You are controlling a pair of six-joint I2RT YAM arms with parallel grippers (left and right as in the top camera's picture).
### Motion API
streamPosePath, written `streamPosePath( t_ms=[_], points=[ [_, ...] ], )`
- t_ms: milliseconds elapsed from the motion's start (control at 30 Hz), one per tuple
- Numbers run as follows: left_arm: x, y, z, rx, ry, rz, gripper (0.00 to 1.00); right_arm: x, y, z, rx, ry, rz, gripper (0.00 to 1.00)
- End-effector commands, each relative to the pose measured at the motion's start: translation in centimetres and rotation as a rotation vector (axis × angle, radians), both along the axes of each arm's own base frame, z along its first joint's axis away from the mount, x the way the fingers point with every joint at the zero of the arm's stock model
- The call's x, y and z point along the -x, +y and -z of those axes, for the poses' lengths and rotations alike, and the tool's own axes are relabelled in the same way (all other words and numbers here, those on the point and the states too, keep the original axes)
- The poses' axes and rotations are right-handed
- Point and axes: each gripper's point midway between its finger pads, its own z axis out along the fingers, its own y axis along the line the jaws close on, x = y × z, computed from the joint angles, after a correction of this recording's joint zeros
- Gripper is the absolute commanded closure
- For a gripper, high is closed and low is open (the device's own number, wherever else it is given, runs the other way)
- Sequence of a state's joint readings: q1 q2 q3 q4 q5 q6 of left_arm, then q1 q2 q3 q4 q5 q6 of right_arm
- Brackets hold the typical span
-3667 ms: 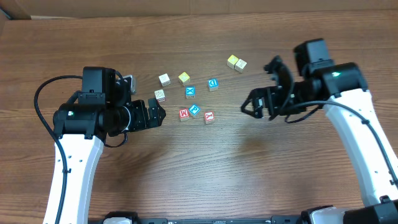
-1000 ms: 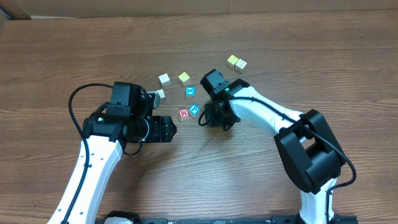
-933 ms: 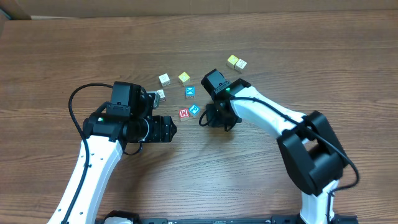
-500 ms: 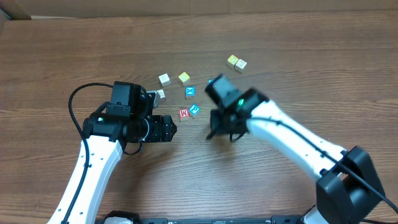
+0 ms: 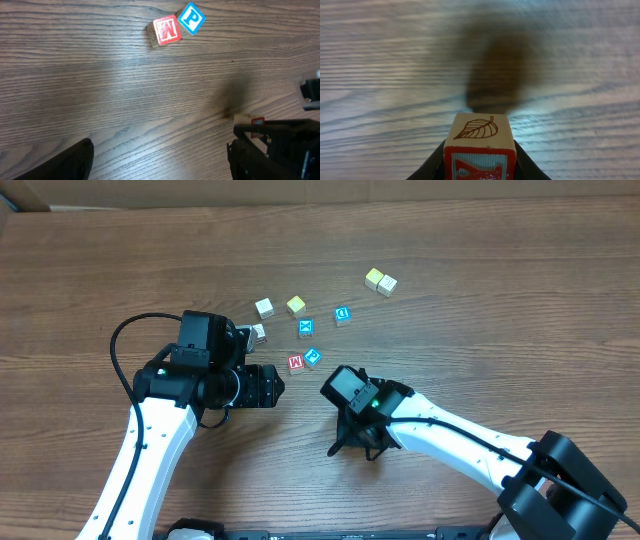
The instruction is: Flip 3 blocks
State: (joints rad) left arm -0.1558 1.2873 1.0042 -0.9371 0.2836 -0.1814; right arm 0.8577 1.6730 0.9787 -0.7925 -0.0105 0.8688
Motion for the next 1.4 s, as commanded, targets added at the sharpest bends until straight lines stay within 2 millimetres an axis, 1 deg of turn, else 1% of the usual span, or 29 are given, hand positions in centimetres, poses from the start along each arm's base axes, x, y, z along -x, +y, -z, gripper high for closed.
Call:
streamPosePath(
  t_ms=[0, 167, 333, 467, 600, 700, 767, 867, 1133, 1267, 1367],
  points=[
    [0.0, -0.1, 0.3, -0.003, 0.001, 0.004, 0.2, 1.3, 0.1, 0.1, -0.001, -0.007, -0.003, 0.84],
    [-0.2, -0.1, 0.2, -0.002, -0.008, 0.004, 0.2, 2.2, 1.0, 0.2, -0.006, -0.024, -0.108, 0.81],
    [-0.1, -0.1, 0.2, -0.002, -0.006, 0.004, 0.2, 2.1, 1.0, 0.5, -0.015, -0.029, -0.097, 0.79],
    [-0.1, -0.1, 0.2, -0.002, -0.004, 0.004, 0.2, 1.8, 0.2, 1.2, -0.008, -0.028, -0.054, 0.78],
    [0.0, -0.1, 0.2, -0.002, -0.002, 0.004, 0.2, 1.4, 0.2, 1.3, -0.013, -0.042, -0.077, 0.77],
    [0.0, -0.1, 0.2, -0.002, -0.002, 0.004, 0.2, 1.3, 0.3, 1.2, -0.017, -0.046, -0.08, 0.73],
    [0.0, -0.1, 0.2, -0.002, -0.001, 0.004, 0.2, 1.3, 0.3, 1.2, -0.017, -0.046, -0.08, 0.67],
    [0.0, -0.1, 0.2, -0.002, -0.001, 0.004, 0.2, 1.3, 0.3, 1.2, -0.018, -0.046, -0.08, 0.61],
    [0.0, -0.1, 0.2, -0.003, -0.001, 0.004, 0.19, 1.3, 0.4, 1.2, -0.019, -0.049, -0.08, 0.55],
    [0.0, -0.1, 0.2, -0.003, -0.001, 0.004, 0.18, 0.5, 0.4, 0.9, -0.01, -0.087, -0.081, 0.52],
    [0.0, -0.1, 0.2, -0.003, -0.001, 0.004, 0.18, -0.7, 0.6, -0.2, 0.014, -0.134, -0.106, 0.46]
  ],
)
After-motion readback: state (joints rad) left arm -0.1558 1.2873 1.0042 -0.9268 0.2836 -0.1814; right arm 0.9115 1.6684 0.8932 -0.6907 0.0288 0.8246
